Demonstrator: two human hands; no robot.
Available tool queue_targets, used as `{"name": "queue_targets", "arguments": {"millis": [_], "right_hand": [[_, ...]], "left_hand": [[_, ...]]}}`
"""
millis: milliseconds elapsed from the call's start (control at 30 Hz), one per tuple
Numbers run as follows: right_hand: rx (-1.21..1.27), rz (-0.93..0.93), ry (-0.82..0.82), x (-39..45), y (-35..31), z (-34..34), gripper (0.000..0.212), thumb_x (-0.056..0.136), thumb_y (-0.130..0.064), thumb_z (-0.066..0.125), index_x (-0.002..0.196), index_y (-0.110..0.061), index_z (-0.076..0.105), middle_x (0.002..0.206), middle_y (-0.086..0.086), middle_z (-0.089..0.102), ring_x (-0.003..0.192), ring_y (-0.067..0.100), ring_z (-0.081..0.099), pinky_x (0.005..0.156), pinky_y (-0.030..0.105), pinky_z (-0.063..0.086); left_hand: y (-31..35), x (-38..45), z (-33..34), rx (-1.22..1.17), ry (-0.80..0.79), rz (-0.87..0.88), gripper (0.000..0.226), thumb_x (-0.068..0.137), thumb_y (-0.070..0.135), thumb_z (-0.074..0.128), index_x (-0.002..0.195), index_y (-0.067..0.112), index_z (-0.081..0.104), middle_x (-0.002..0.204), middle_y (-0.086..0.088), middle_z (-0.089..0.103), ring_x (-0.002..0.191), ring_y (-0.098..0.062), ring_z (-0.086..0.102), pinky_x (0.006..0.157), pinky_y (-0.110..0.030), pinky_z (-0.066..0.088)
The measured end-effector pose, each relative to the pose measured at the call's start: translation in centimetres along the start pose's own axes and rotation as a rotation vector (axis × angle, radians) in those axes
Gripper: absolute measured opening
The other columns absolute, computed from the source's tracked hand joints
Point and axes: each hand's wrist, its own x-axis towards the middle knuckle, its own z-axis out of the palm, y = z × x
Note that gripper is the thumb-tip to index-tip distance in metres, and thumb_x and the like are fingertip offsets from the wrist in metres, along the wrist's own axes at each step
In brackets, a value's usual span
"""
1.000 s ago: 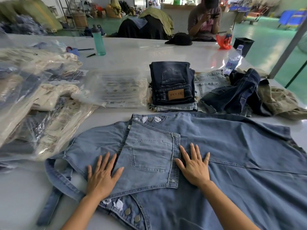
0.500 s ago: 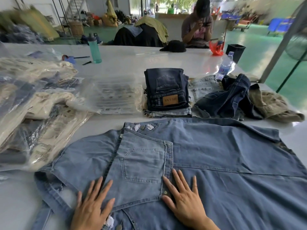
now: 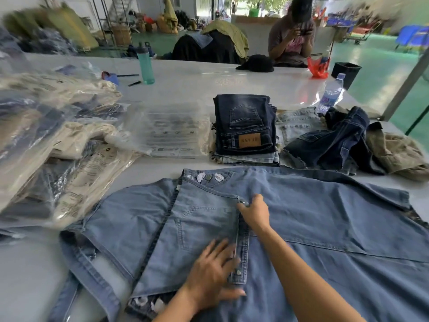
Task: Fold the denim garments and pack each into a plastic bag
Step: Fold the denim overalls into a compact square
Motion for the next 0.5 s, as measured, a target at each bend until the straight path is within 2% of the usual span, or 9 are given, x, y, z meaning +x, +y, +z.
{"name": "queue_targets", "arguments": {"millis": [67,133,200,267,300,367,433,500], "right_hand": [[0.066,0.086,-0.039,0.8,-0.2,-0.1,0.038,0.083,-0.027,0.068,0.105,-0.001,0.05,0.1,0.013,0.056,0.094,0.029,0.057,0.069,0.029,0.039],[0.144,0.079,-0.048,1.2,0.0,-0.5,0.049,0.083,-0.023,0.071,0.121,-0.003,0.048,0.108,0.011,0.054,0.102,0.028,0.056,0.076,0.031,0.043],[0.215,-0.003,-0.013,1.2,0.1,-1.1,0.056,0.083,-0.018,0.072,0.131,-0.009,0.045,0.102,0.009,0.058,0.092,0.024,0.059,0.075,0.033,0.048],[0.191,-0.114,0.064,0.8,0.3,-1.6,0.049,0.084,-0.015,0.071,0.128,-0.014,0.05,0.08,0.002,0.056,0.071,0.015,0.056,0.061,0.024,0.047],[0.127,-0.15,0.085,0.6,0.3,-1.7,0.045,0.086,-0.015,0.069,0.127,-0.015,0.051,0.079,0.001,0.056,0.07,0.013,0.055,0.059,0.022,0.045],[-0.199,-0.135,0.047,-0.2,0.4,-1.7,0.04,0.091,-0.016,0.059,0.129,-0.014,0.047,0.104,0.009,0.059,0.093,0.024,0.059,0.073,0.032,0.05],[-0.563,-0.178,0.067,-0.9,0.5,-1.4,0.038,0.093,-0.016,0.048,0.131,-0.012,0.044,0.13,0.013,0.046,0.116,0.033,0.048,0.09,0.04,0.044],[-0.635,-0.361,0.132,-2.2,0.1,-0.6,0.041,0.094,-0.023,0.046,0.134,-0.014,0.044,0.143,0.008,0.037,0.127,0.029,0.04,0.099,0.04,0.035]], "left_hand": [[0.7,0.4,0.1,-0.017,0.056,0.075,0.043,0.071,0.059,0.056,0.082,0.022,0.074,0.101,0.004,0.072,0.096,-0.015,0.068,0.079,-0.027,0.056],[1.3,0.3,0.1,-0.017,0.174,0.084,0.026,0.077,0.038,0.06,0.074,0.017,0.074,0.088,0.004,0.072,0.082,-0.012,0.07,0.065,-0.023,0.055],[1.6,0.1,-0.1,-0.057,0.32,0.036,0.032,0.09,0.026,0.05,0.073,0.014,0.074,0.084,0.002,0.072,0.069,-0.011,0.068,0.057,-0.021,0.052],[2.0,-0.1,-0.5,-0.082,0.442,-0.027,0.04,0.094,0.026,0.043,0.074,0.013,0.075,0.086,0.002,0.073,0.064,-0.01,0.066,0.054,-0.02,0.05],[2.3,-0.2,-0.8,-0.088,0.452,-0.04,0.038,0.094,0.027,0.046,0.073,0.014,0.075,0.085,0.003,0.073,0.063,-0.01,0.066,0.052,-0.021,0.05],[2.7,-0.4,-1.1,-0.069,0.355,-0.017,0.032,0.088,0.034,0.054,0.069,0.018,0.074,0.081,0.009,0.071,0.064,-0.008,0.065,0.047,-0.021,0.048],[2.6,-0.9,-1.3,-0.065,0.244,0.004,0.034,0.082,0.047,0.053,0.07,0.022,0.074,0.082,0.014,0.069,0.07,-0.005,0.065,0.048,-0.017,0.047],[1.7,-1.4,-2.3,-0.195,0.28,-0.066,0.028,0.086,0.04,0.056,0.076,0.021,0.074,0.084,0.011,0.069,0.074,-0.008,0.065,0.056,-0.019,0.051]]}}
